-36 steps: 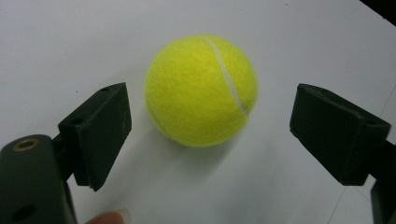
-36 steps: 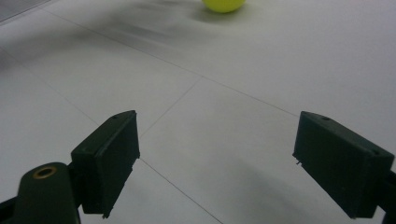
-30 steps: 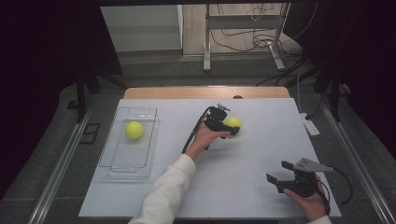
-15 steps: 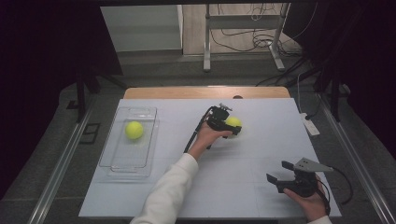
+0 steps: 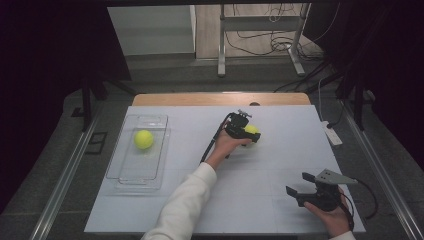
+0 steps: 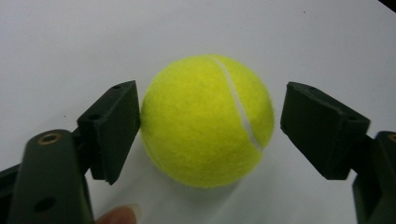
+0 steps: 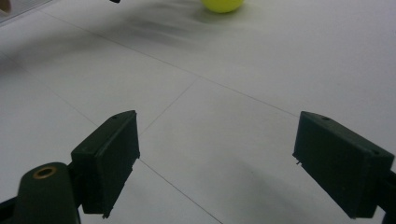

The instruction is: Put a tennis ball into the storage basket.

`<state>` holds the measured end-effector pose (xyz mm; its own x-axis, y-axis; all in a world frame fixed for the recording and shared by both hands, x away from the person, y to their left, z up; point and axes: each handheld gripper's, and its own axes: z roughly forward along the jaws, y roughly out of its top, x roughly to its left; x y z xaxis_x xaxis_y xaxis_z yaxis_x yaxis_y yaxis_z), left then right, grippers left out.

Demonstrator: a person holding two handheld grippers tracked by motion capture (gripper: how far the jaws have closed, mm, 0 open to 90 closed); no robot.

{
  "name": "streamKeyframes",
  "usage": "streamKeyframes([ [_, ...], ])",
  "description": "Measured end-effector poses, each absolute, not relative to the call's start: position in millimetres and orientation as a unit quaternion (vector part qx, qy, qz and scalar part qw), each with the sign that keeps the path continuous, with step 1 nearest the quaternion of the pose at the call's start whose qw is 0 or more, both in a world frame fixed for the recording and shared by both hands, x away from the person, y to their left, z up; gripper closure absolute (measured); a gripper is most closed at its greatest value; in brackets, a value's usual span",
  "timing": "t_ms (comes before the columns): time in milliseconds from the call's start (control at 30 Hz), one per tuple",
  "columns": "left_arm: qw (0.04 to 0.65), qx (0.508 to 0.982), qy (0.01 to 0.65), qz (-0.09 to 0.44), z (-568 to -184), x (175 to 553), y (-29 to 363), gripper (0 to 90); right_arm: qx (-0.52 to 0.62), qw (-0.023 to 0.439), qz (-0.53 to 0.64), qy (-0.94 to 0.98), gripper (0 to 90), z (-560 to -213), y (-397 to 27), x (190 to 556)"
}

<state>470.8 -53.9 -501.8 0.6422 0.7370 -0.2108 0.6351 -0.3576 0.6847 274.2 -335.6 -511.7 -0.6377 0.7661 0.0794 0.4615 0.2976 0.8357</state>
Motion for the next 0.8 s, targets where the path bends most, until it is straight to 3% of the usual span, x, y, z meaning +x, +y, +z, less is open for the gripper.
streamKeyframes([
  [800, 0.375, 0.827, 0.412, 0.073, -498.8, 468.6, -51.6, 27.5, 0.391, 0.173, 0.446, 0.786, 14.3, -510.7, -336.8, 273.4],
])
